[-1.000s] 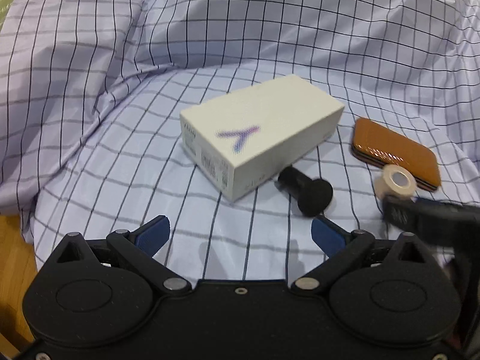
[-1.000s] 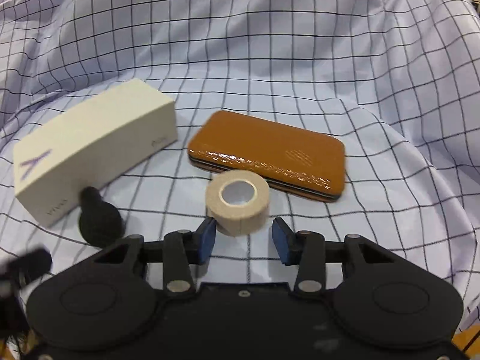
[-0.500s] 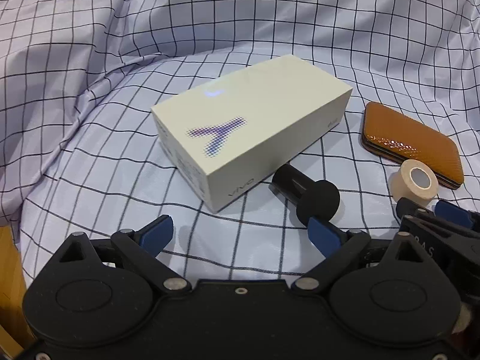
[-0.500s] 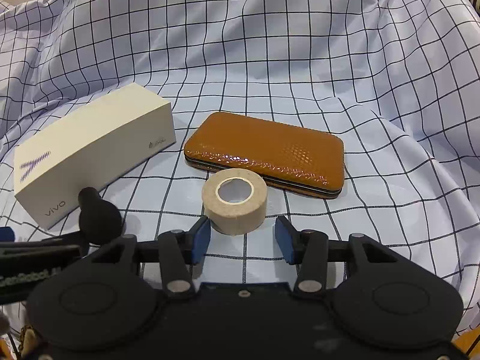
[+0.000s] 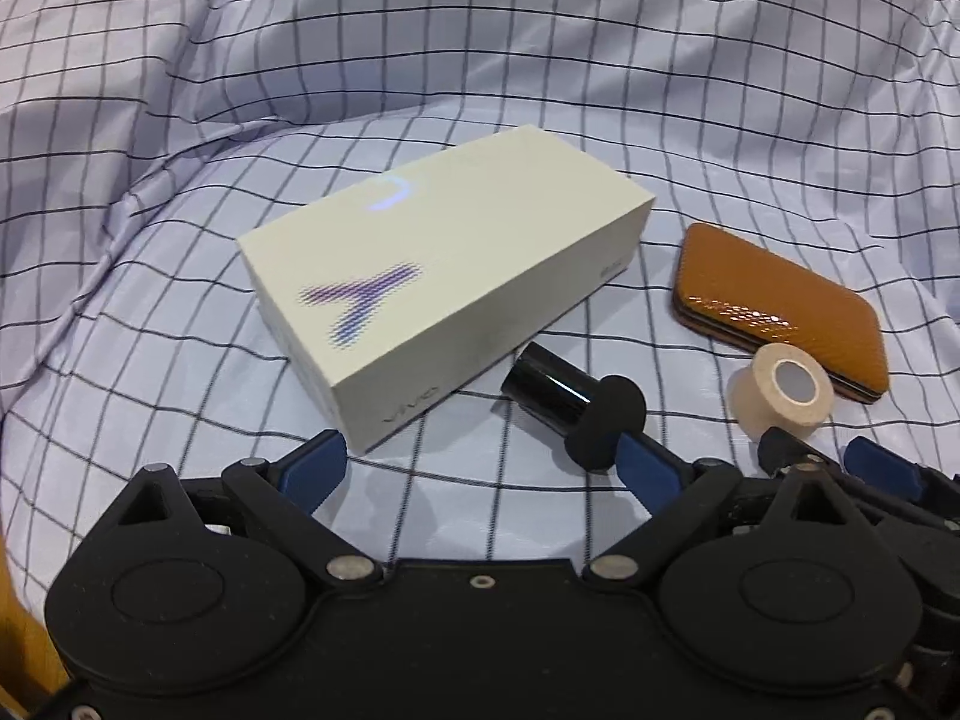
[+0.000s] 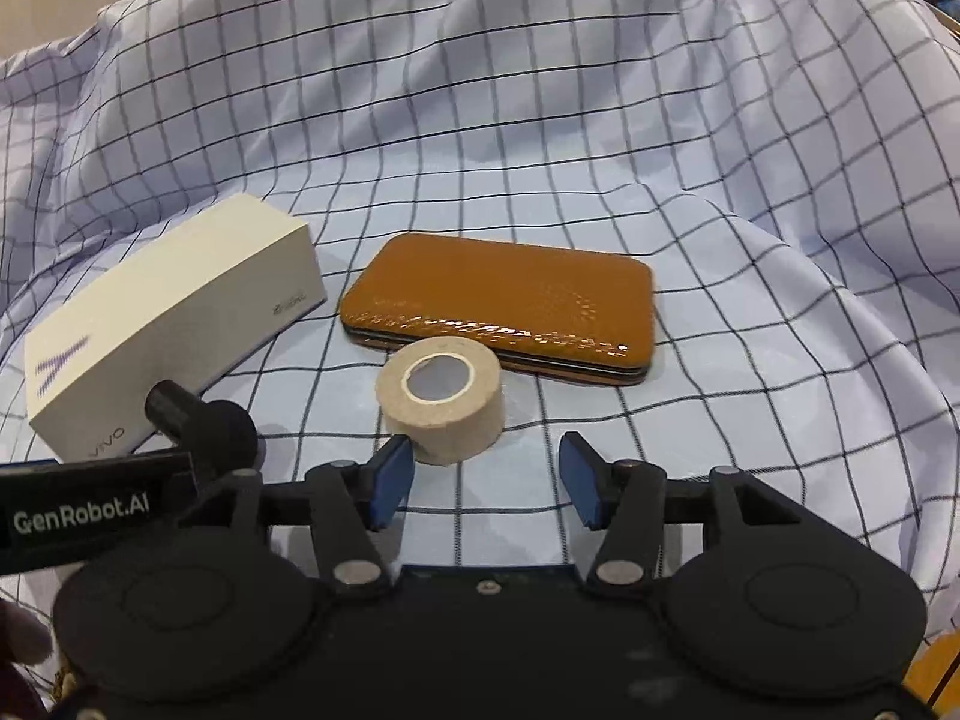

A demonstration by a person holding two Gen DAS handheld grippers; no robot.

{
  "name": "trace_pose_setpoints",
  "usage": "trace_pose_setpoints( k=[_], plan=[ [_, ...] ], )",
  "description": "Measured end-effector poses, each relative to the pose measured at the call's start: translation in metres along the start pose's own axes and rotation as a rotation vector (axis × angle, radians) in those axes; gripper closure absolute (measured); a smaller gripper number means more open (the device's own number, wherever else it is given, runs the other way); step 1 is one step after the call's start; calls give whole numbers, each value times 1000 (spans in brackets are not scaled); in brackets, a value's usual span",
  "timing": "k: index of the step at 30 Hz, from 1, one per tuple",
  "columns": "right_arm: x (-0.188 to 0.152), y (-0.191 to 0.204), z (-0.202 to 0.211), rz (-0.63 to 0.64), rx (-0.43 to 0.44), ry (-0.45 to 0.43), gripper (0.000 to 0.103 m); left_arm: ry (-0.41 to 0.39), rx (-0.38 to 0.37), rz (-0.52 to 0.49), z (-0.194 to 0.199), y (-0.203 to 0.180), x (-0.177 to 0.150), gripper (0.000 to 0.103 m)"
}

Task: Organize soft objects
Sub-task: 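Lower the left tool onto the black stamp and close on its handle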

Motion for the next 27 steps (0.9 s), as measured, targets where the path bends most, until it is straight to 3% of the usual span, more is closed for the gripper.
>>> trace_pose_setpoints(
  k=[7,15,23,27],
  plan=[
    [0,-12,6,-64,-3,-5,49,7,-78,-21,-5,-7,0,10],
    [-1,-20,8,-112,11,-11,48,11,-84,-87,-7,-10,-6,11],
    [-2,-25,7,-142,24,-14,48,-104,-88,-206,0,-17,-2,11],
    [-2,-25,8,-151,33,-18,46,-89,-145,-259,-8,-18,-1,11]
  ],
)
Point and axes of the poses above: each gripper's, at about its wrist camera, not at the fingertips, and z roughly against the way its jaws point, y to its left, x to its top, the point moved 3 cm from there along -z, roughly the way its jaws point, and after that the axes turned 7 degrees about x, right-handed, at the moved point
